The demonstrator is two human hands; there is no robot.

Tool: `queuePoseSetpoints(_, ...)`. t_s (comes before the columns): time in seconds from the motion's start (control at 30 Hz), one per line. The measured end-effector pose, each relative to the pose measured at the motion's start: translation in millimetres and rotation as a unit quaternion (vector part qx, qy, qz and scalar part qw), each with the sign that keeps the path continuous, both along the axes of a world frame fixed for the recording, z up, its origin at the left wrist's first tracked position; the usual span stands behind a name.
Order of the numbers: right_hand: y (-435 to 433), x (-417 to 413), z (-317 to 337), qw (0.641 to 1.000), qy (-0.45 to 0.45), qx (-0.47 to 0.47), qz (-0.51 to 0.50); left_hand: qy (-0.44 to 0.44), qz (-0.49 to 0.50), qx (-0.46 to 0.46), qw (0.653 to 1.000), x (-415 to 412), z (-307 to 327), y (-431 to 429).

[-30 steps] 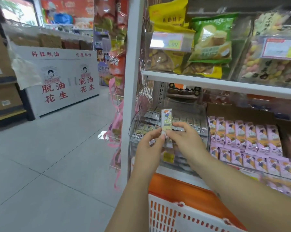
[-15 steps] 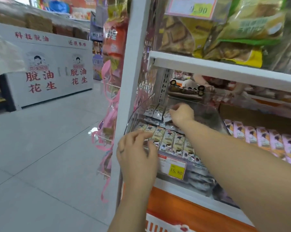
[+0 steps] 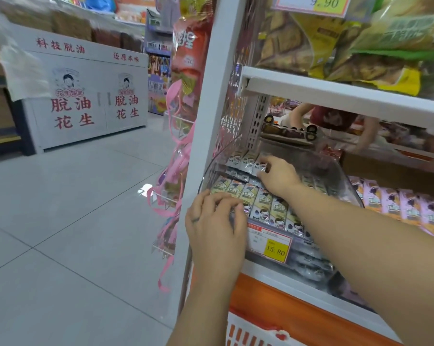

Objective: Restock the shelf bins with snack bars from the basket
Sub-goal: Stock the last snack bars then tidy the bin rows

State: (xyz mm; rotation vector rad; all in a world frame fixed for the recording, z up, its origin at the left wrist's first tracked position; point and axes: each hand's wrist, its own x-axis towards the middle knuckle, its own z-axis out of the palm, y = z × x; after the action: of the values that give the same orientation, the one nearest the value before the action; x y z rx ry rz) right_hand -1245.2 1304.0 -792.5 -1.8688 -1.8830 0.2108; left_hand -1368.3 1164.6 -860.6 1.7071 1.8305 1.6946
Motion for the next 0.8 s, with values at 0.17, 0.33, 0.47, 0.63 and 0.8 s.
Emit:
queuePoseSetpoints(0.17, 2, -1, 3, 0.994, -0.069, -0.077, 0.035, 0.005, 0.011, 0.009, 1.000, 2, -3, 3)
queuePoseSetpoints(0.33, -23, 2, 16, 0.989, -0.052, -0.121, 0.066, 0.011, 0.001, -0.005, 1.000, 2, 0, -2)
queuePoseSetpoints(0.47, -64, 0, 17, 0.995, 0.011, -0.020, 0.097, 0.034, 0.002, 0.043, 0.998, 2, 5, -21)
queuePoseSetpoints(0.63, -172, 8, 16, 0.968, 0.004, 0.088, 0.234, 0.189, -0.062, 0.060, 0.978, -8, 10, -56)
queuePoseSetpoints(0.8, -244, 47, -35, 0.962, 0.007, -0.015, 0.274, 0.478, -0.189, 0.031, 0.857, -20, -43, -112)
